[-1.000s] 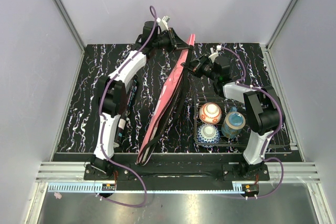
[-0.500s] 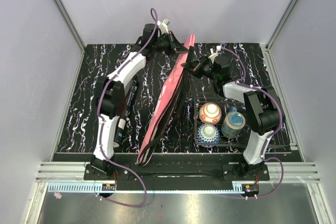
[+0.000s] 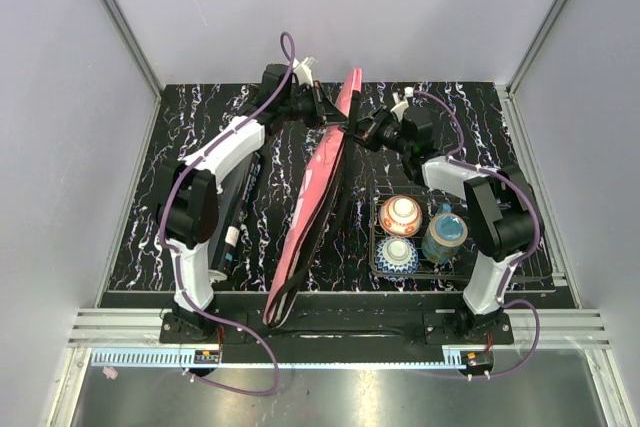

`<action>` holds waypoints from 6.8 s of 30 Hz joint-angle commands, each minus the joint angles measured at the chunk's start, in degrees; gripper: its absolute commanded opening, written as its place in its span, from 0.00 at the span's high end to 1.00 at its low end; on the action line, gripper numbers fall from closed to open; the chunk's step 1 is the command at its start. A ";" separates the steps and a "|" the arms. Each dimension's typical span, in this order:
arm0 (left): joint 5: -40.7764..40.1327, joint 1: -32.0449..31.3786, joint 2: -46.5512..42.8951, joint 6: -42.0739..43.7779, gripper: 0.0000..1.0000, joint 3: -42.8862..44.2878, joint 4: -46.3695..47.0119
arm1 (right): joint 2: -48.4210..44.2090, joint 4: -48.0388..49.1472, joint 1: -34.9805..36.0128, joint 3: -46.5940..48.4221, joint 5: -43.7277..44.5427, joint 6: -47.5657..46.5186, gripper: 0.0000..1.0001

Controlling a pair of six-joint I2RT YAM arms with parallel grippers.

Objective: Pack up the badminton gear

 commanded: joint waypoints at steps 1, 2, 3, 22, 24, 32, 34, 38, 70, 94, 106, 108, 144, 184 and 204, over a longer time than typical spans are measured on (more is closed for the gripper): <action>3.09 -0.29 -3.59 1.70 1.00 1.52 -1.93 | -6.74 -2.66 -1.45 1.46 2.15 -5.26 0.89; 2.74 -0.20 -3.68 2.05 1.00 2.04 -2.28 | -9.01 -10.61 -1.45 1.63 2.23 -6.84 0.70; 1.78 -0.20 -3.59 2.58 1.00 2.75 -4.02 | -10.25 -15.39 -1.53 1.72 3.80 -10.43 0.63; 1.16 -0.55 -4.82 3.20 1.00 4.51 -7.03 | -2.46 -50.24 -4.35 29.40 8.03 -25.93 0.22; 1.33 -0.55 -4.91 3.29 1.00 4.42 -7.12 | -0.43 -51.38 -2.60 32.20 8.21 -26.19 0.24; 0.72 -0.73 -5.87 4.08 1.00 4.60 -8.08 | 3.71 -52.18 0.92 33.36 11.63 -25.06 0.38; -0.16 -1.34 -5.79 5.48 1.00 5.12 -9.31 | 4.32 -52.09 1.19 34.42 11.90 -24.00 0.49; -9.62 -4.41 -7.62 11.10 1.00 5.04 -15.80 | 3.80 -52.96 1.89 34.77 17.41 -19.01 0.90; -33.12 -17.69 -62.82 6.27 1.00 -55.78 -28.29 | 0.46 -48.92 -14.88 35.12 23.41 -10.73 1.00; -37.60 -17.96 -67.57 -5.50 1.00 -64.65 -28.92 | 10.92 -52.44 -29.39 47.50 17.70 -11.42 1.00; -11.60 -17.87 -64.59 -7.87 1.00 -66.06 -2.64 | 5.30 -40.23 -22.72 38.47 13.48 -23.36 1.00; -10.54 -18.04 -62.22 -9.37 1.00 -66.76 -3.15 | 5.82 -40.05 -21.58 39.25 14.36 -25.74 1.00; -20.29 -22.09 -72.05 -18.77 1.00 -79.42 -20.74 | 20.76 -51.82 -26.41 67.72 26.22 -25.24 1.00; -19.92 -4.76 -41.13 24.80 0.58 -40.49 -20.12 | 4.15 -48.57 -29.31 32.04 5.22 -28.22 0.84; -50.69 -26.21 -34.79 -1.72 0.64 -37.59 -32.25 | 3.27 -50.68 -29.31 32.66 7.42 -26.63 0.85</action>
